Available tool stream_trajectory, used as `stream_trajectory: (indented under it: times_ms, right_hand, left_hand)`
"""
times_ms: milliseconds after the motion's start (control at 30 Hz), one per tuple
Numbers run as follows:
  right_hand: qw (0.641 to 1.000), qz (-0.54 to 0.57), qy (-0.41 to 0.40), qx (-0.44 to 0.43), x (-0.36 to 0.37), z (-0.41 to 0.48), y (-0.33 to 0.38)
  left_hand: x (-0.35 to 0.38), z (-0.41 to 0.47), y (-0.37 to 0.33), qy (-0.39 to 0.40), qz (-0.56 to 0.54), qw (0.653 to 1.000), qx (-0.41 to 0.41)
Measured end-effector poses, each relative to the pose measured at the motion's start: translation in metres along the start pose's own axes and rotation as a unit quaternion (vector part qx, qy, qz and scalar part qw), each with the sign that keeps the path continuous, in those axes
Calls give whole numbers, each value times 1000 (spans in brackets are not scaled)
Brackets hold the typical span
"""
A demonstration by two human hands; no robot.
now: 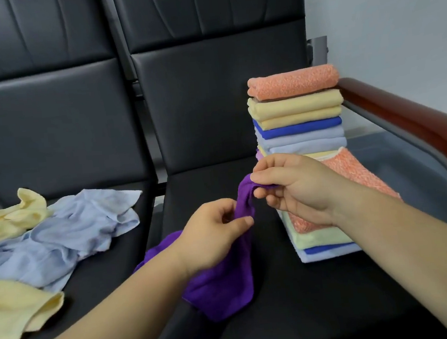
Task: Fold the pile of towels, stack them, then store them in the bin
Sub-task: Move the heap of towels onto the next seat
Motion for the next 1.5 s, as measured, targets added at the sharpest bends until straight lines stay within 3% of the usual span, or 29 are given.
stream_trajectory:
  times_ms: [100,233,367,533,667,767,900,1167,1333,1500]
  right_hand:
    - [997,-69,-39,-1,-14,-5,2]
    - [970,-235,-61,17,-21,-8,1]
    - [968,-246,-21,41,-6,-3,-9]
    - [985,-164,23,48,6,2,-18]
    - [968,-234,75,43,17,-2,-16]
    - [960,-275,32,42,11,-1,-16]
    - [956,-290,3,42,4,3,-16]
    - [979,-198,-52,26,-6,3,-13]
    - [992,-110,-20,56,2,2,-20]
    - [997,-45,-44,49,-4,2,-17]
  left_hand:
    - [-7,-1,12,13,-206,978,-38]
    - [-33,-5,20,-47,-313,947,-46]
    - [-48,-9,19,-51,-257,965,-23]
    - [-61,-15,10,-29,-146,989,16]
    - [-64,-22,3,8,-47,999,20]
    - [-73,-24,-1,-13,98,995,22]
    - [-72,-24,2,2,212,977,15]
    - [-78,-25,4,-29,203,979,-11]
    - [-100,-23,5,-135,147,980,-6]
    - [-100,-26,9,-51,118,992,-10]
Point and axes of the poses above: each hand's wrist, its own z-axis towards the middle knuckle, its own x-axis out of the palm, y = z × x, the point moved 10 cm from there along z, towards the middle knuckle, and after that the axes turned 9 degrees about y, right-handed, at the moved point
